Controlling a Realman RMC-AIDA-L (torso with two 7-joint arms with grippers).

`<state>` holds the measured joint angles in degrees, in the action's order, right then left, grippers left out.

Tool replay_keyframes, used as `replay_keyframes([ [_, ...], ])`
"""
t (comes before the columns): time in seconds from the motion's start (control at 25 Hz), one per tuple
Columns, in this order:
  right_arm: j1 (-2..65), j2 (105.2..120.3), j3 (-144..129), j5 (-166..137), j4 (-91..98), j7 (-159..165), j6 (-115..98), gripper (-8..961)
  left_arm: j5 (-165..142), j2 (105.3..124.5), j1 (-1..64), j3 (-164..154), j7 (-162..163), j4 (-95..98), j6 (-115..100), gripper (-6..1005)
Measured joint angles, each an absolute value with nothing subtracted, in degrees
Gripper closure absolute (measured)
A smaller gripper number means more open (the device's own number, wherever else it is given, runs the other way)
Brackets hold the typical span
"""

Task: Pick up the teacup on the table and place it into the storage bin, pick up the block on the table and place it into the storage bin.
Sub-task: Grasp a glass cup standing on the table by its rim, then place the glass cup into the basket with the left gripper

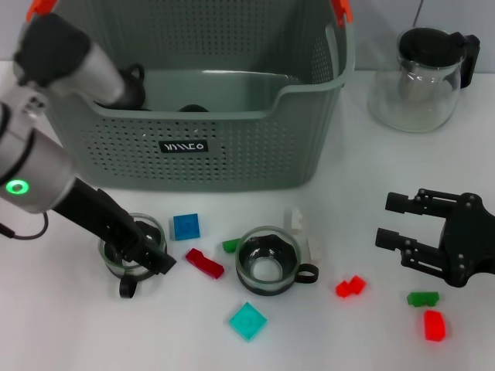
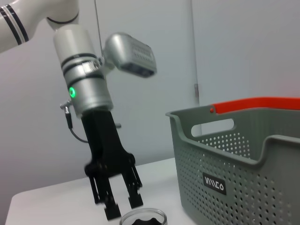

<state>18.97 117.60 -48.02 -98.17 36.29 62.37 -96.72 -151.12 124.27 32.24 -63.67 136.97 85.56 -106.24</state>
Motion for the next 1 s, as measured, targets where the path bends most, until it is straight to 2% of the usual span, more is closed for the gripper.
replay_keyframes([
  [0.4,19.02,117.68,-47.98,-98.17,36.29,62.35,-96.77,423,-156.39,124.36,32.43,-74.24,138.52,82.15,-99.38,281],
  [1.0,19.07,117.69,-47.98,-98.17,36.3,62.31,-96.88,437,-154.18,124.44,33.92,-76.42,138.85,75.41,-102.59,283],
])
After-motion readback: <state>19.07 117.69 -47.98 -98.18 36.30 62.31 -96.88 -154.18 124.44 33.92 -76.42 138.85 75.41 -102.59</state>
